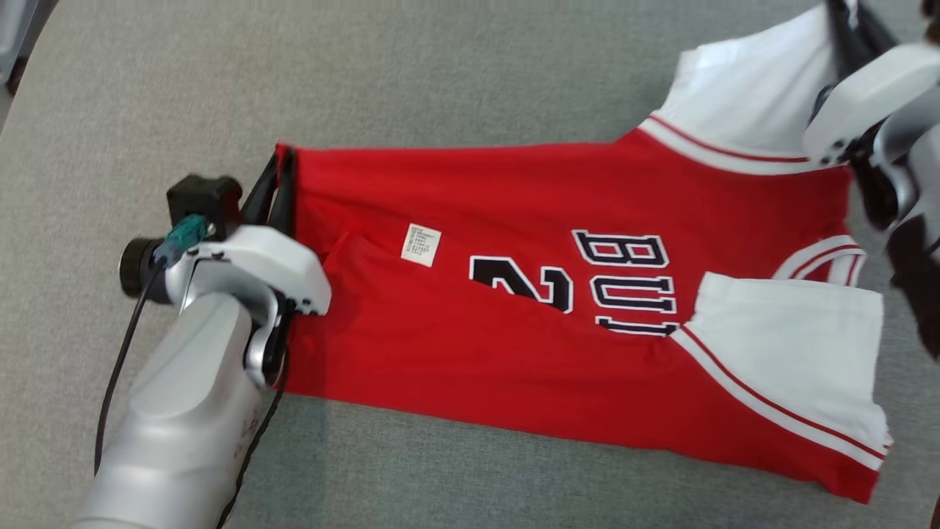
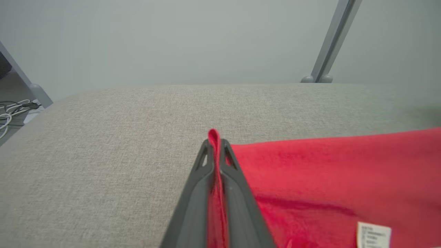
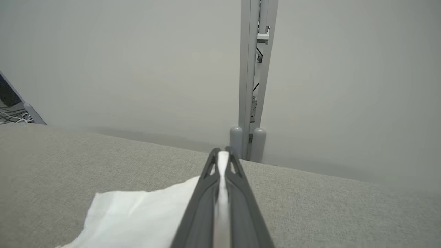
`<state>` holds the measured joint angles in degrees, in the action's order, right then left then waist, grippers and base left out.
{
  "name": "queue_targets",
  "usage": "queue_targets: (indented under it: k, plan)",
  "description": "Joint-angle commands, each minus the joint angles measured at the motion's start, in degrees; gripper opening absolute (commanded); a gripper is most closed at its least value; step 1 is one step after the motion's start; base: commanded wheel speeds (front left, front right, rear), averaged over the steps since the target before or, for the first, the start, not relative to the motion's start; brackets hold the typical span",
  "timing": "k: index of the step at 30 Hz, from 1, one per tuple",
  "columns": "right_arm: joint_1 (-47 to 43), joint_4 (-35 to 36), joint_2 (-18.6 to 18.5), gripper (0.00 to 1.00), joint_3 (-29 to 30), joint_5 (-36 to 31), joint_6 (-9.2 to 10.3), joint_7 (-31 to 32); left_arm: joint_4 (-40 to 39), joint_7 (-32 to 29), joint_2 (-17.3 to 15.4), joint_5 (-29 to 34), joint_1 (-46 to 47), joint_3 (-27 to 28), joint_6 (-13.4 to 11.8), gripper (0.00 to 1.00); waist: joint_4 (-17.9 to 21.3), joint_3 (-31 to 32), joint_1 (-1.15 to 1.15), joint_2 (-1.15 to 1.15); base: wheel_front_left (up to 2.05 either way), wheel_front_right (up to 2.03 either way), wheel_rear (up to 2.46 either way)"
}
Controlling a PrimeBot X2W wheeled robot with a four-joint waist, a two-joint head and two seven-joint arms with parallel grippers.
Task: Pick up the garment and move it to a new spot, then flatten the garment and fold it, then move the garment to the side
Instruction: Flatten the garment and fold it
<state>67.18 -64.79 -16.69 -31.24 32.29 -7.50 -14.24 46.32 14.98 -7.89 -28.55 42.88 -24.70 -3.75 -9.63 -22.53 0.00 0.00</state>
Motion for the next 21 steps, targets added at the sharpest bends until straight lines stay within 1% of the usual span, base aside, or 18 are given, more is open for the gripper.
queue_targets:
  k: [1,7,10,15,19,21]
  plan:
    - [-2.74,1.36,0.04,0.00,-0.49,0.99,0.02,-0.62,-0.50,0.23,-0.80,0.68,-1.38,0.85,0.64,0.00,2.25,2.61,0.00,0.00,0.00,0.00,0.00]
    - [-13.75,9.52,0.08,0.00,-2.87,5.20,0.02,-0.96,-1.28,0.23,-2.49,3.07,-8.16,3.95,3.13,0.00,5.26,6.39,0.00,0.00,0.00,0.00,0.00]
    - [-18.72,13.46,-0.04,0.00,-3.26,6.84,0.02,-0.99,-1.57,0.24,-2.95,3.79,-11.61,5.82,3.89,0.00,6.53,8.03,0.00,0.00,0.00,0.00,0.00]
    - [-27.27,19.65,0.54,0.00,-1.18,8.98,0.02,-1.01,-1.89,0.24,-3.08,5.47,-16.44,8.41,5.60,0.00,7.84,10.64,0.00,0.00,0.00,0.00,0.00]
    - [-33.25,23.45,1.79,0.00,0.94,9.67,0.02,-1.02,-1.67,0.24,-3.07,6.53,-19.07,10.74,6.26,0.00,8.93,12.36,0.00,0.00,0.00,0.00,0.00]
    - [-34.41,24.35,2.18,0.00,1.61,9.87,0.02,-1.03,-1.81,0.24,-3.18,6.79,-19.57,11.37,6.38,0.00,9.25,12.70,0.00,0.00,0.00,0.00,0.00]
